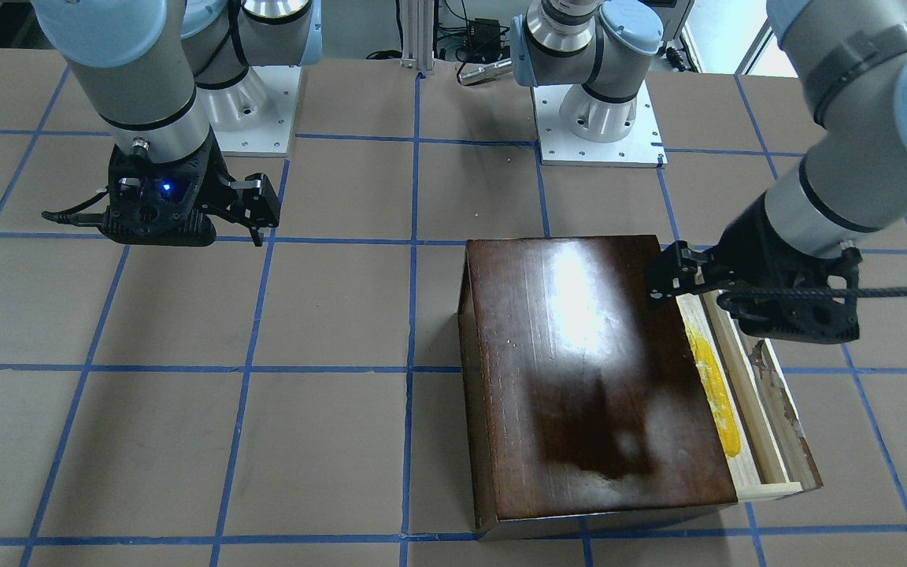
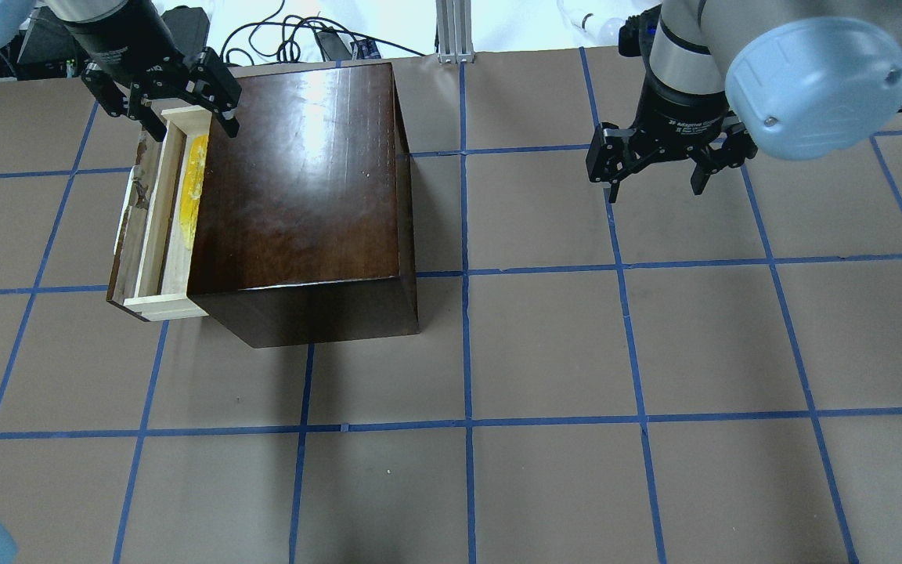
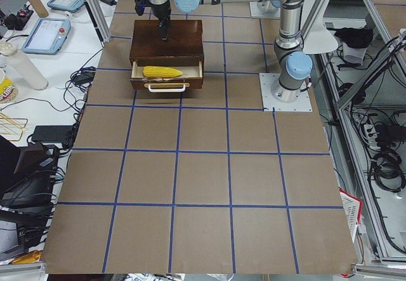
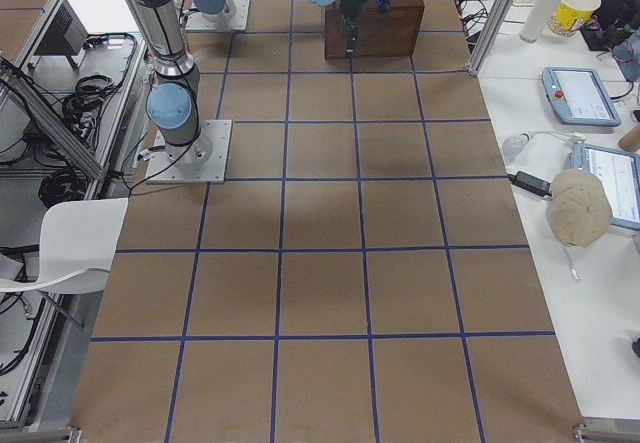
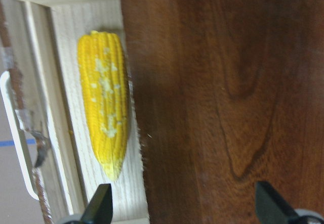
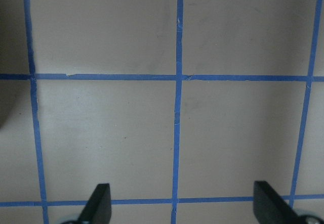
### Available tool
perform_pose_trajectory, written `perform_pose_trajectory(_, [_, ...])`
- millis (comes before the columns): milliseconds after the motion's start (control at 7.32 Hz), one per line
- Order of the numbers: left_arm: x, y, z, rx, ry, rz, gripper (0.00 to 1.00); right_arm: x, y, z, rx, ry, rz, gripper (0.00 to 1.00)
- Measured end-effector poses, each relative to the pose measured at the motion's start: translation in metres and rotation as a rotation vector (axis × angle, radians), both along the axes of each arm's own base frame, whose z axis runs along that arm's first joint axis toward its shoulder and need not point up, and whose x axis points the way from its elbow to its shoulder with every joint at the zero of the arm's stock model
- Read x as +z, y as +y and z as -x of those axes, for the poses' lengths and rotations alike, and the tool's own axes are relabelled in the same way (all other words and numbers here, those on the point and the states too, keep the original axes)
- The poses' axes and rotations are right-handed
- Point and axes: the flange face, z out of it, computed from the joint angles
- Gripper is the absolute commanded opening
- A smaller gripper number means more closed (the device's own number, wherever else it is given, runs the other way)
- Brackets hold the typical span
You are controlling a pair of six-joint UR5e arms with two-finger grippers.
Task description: Open drawer and put corn inside
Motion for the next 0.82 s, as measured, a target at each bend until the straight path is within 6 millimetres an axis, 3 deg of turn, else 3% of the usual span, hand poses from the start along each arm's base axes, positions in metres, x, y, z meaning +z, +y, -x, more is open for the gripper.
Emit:
perform_pose_trajectory(273, [0.008, 0.026, 0.027, -0.034, -0.041, 0.004, 1.0, 0.0, 0.0, 0.0, 0.0, 0.0, 0.0, 1.0])
perform_pose_trajectory(546, [-0.005, 0.039, 0.034, -0.023, -0.044, -0.004, 1.0, 0.0, 0.0, 0.0, 0.0, 0.0, 0.001, 1.0])
perform_pose_trajectory(820, [-0.003, 0.053, 0.037, -0.023, -0.042, 0.003, 1.0, 0.0, 0.0, 0.0, 0.0, 0.001, 0.001, 1.0])
